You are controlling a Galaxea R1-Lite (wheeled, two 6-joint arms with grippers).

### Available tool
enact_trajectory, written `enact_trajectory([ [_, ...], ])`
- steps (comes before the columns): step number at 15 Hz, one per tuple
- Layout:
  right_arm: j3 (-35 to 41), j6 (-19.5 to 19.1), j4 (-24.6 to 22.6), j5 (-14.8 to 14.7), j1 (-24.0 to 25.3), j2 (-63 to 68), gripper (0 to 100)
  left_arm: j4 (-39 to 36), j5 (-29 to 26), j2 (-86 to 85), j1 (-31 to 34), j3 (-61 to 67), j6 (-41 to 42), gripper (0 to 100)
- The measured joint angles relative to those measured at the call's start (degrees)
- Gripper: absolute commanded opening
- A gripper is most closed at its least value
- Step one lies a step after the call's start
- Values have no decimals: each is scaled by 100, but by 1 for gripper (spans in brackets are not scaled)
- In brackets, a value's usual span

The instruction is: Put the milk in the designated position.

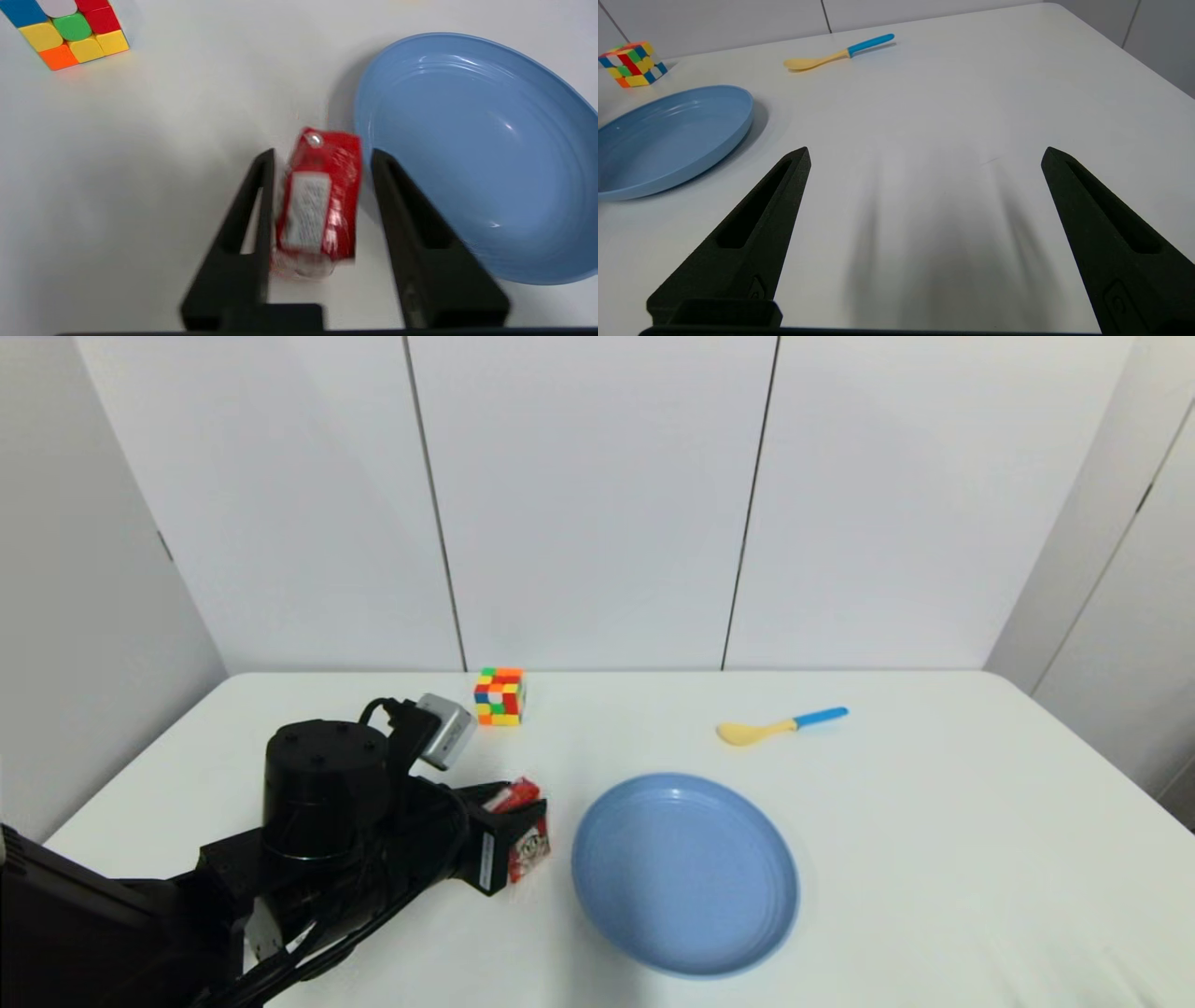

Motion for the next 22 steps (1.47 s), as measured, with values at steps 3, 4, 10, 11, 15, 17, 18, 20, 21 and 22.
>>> enact_trajectory([
  [3, 0, -1, -5, 0, 0, 0, 100, 15, 4, -7, -10, 1, 0, 100],
  [4, 0, 0, -2, 0, 0, 0, 100, 41, 2, -33, -10, 0, 2, 100],
  [10, 0, 0, -2, 1, 0, 0, 100, 1497, -68, -1036, -38, -138, 50, 100],
  [11, 0, 0, -2, 0, 0, 0, 100, 2063, -85, -1364, -60, -219, 52, 100],
  [15, 0, -1, -2, 0, 0, 0, 100, 4113, -383, -2770, -84, -388, 66, 100],
  [17, 0, 0, -2, -2, 0, 0, 100, 4521, -438, -3451, 43, -267, 196, 100],
  [18, 0, 2, -5, 1, 0, 0, 100, 4607, -444, -3790, 268, -162, 413, 100],
  [20, 0, -1, -2, 0, 0, 0, 100, 4629, -444, -4344, 948, 45, 947, 100],
  [21, 0, -1, -2, 0, 0, 0, 100, 4548, -444, -4630, 1256, 171, 1201, 100],
  [22, 0, -1, -2, 0, 0, 0, 100, 4391, -444, -4873, 1453, 306, 1352, 100],
])
